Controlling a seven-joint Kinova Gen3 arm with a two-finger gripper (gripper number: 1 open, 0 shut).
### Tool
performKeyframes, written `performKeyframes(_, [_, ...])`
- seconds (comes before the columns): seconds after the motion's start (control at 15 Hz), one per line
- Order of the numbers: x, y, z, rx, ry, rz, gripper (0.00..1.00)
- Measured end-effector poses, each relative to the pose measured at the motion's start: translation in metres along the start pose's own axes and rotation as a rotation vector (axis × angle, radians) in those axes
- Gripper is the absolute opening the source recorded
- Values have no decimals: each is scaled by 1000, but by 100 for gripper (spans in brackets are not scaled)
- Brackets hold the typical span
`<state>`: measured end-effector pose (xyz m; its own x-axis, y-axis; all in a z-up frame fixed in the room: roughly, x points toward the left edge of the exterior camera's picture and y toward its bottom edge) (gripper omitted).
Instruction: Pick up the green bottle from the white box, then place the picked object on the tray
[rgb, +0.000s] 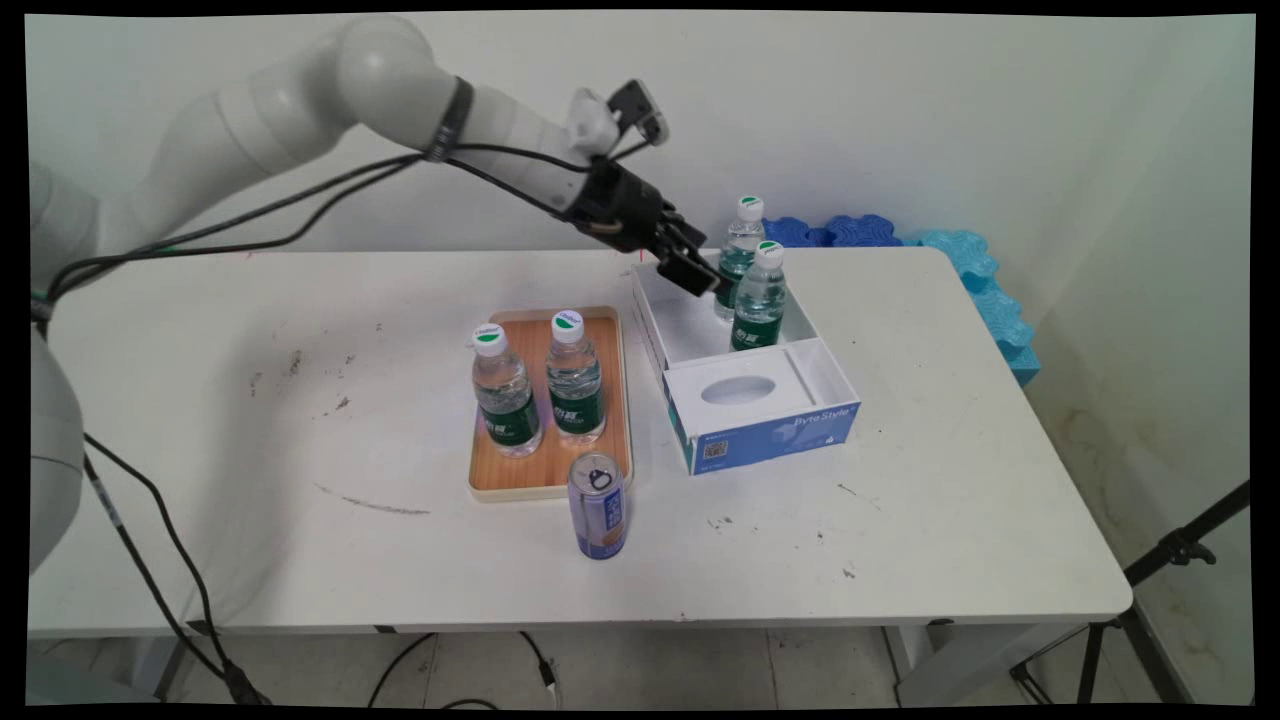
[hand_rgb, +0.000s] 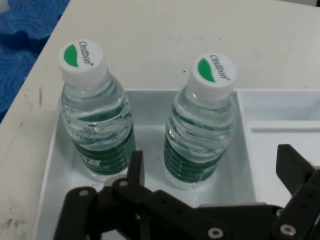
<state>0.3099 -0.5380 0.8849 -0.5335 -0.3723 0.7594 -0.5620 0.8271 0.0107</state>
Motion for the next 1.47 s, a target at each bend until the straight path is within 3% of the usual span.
performKeyframes(0.47, [0, -2, 45, 6, -17, -43, 100])
performKeyframes(1.0, [1, -2, 75, -3, -9, -70, 100])
performKeyframes(1.07, [1, -2, 77, -5, -7, -70, 0])
performKeyframes(1.47, [1, 2, 83, -19, 6, -55, 0])
